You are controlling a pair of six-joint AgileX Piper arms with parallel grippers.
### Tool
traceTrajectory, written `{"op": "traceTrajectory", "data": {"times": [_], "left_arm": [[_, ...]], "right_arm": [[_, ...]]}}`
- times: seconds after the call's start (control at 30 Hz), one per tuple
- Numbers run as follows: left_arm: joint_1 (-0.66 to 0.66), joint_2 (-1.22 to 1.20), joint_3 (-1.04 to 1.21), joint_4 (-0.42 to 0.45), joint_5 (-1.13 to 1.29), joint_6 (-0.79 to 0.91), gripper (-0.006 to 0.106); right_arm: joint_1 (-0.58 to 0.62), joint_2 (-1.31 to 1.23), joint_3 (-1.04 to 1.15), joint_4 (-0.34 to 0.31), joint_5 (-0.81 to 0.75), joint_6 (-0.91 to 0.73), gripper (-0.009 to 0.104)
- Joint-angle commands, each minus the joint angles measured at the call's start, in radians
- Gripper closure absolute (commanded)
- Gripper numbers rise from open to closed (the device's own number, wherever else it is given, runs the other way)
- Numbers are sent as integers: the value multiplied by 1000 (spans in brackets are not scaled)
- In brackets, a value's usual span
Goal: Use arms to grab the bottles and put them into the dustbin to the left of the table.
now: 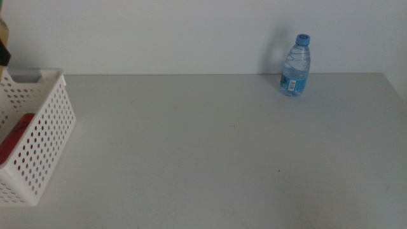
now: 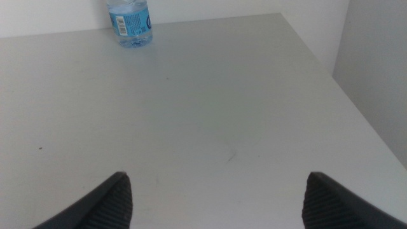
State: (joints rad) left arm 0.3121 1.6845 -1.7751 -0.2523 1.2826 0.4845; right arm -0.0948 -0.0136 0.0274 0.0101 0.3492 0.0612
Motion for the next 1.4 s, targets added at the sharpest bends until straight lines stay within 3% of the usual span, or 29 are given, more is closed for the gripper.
{"op": "traceTrajectory", "data": {"times": [0.0, 0.4, 0.77, 0.9, 1.0, 1.07, 1.1, 1.13, 1.37], "left_arm": [[11, -19, -41, -36, 35, 11, 102], [9, 150, 27, 79, 35, 9, 102], [9, 194, 122, 86, 32, 7, 99], [9, 194, 122, 108, 17, 4, 77], [9, 194, 122, 108, 16, 3, 54], [8, 194, 121, 104, 22, 3, 34], [8, 190, 120, 99, 36, -15, 15], [7, 188, 117, 99, 36, -34, 6], [-63, 95, 71, 190, 31, -141, 7]], "right_arm": [[1, -21, -8, -10, -53, -5, 1], [1, -21, -8, -10, -53, -5, 1], [1, -21, -8, -10, -53, -5, 1], [1, -21, -8, -10, -53, -5, 1], [1, -21, -8, -10, -53, -5, 1], [1, -21, -8, -10, -53, -5, 1], [1, -21, -8, -10, -53, -5, 1], [1, -21, -8, -10, -53, -5, 1], [1, -21, -8, -10, -53, -5, 1]]}}
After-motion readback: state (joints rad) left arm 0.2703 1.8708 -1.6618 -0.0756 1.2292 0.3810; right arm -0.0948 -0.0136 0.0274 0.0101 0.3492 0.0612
